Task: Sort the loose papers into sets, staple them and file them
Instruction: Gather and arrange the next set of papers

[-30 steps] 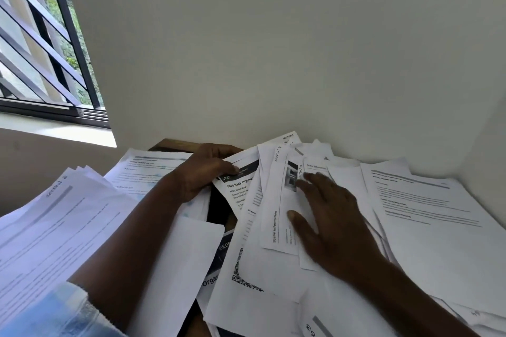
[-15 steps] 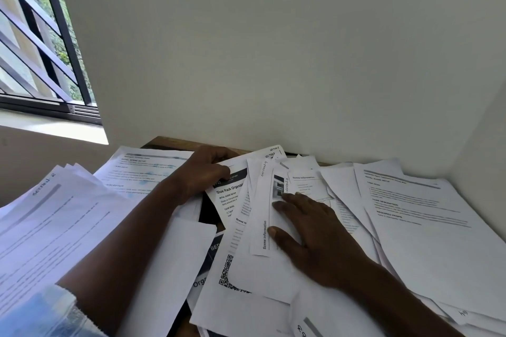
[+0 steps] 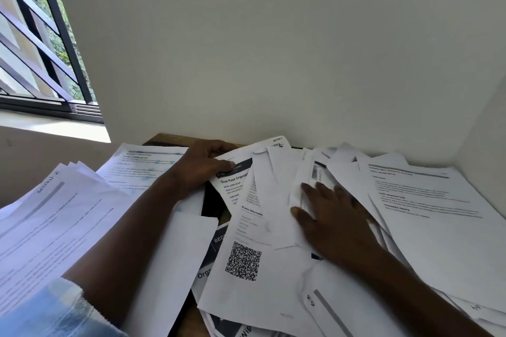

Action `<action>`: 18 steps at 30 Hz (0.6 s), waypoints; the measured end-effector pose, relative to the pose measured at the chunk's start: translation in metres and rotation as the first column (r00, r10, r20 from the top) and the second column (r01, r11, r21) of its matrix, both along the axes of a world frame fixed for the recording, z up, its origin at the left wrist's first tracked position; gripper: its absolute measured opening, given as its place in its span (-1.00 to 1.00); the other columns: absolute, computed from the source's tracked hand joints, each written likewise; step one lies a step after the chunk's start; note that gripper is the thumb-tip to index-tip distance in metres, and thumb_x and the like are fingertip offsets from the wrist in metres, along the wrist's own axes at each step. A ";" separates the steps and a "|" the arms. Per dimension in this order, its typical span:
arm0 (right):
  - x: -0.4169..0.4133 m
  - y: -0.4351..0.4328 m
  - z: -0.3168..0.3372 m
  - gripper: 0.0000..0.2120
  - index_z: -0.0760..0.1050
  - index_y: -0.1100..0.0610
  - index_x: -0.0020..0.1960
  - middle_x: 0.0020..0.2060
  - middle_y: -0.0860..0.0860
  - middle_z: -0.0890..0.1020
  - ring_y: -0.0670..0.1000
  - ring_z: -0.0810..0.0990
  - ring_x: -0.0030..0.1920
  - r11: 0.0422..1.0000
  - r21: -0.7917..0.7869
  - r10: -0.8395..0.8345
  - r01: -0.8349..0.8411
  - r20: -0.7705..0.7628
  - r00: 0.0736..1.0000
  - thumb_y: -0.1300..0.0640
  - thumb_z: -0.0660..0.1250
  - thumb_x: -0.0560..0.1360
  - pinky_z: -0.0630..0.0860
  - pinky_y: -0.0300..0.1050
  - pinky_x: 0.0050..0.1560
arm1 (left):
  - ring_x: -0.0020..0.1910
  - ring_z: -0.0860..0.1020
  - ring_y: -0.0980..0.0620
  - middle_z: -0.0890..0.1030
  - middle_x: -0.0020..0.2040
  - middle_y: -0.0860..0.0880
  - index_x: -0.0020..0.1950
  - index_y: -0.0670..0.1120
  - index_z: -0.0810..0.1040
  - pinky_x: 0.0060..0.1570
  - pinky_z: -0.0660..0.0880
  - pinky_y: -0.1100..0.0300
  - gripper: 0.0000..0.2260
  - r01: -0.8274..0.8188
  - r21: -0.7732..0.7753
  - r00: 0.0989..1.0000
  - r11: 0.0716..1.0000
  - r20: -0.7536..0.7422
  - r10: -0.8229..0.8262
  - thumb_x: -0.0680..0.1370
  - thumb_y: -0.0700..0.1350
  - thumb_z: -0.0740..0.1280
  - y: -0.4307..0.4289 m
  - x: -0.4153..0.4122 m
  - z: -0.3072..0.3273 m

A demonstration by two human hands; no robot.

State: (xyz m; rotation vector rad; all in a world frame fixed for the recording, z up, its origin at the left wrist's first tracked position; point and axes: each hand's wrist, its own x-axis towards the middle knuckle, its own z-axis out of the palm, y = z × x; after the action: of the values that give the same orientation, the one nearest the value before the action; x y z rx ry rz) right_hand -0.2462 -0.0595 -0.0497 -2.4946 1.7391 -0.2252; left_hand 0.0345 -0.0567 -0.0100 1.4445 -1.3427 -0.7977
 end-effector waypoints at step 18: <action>-0.001 0.001 -0.013 -0.37 0.35 -0.08 0.45 0.45 -0.10 0.42 0.13 0.27 0.53 0.985 -0.170 -0.023 0.027 0.031 0.999 -0.28 -0.16 0.53 0.25 0.15 0.46 | 0.25 0.64 -0.27 0.64 0.27 -0.29 0.37 -0.26 0.55 0.27 0.58 -0.08 -0.54 0.420 0.143 0.874 0.896 -0.331 -0.356 0.49 -0.52 0.38 0.015 0.006 0.009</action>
State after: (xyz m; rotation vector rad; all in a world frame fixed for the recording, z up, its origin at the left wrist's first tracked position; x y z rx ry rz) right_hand -0.2476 -0.0586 -0.0622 -2.5716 1.8126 -0.4271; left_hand 0.0407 -0.0418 -0.0012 1.1581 -1.3610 -1.4043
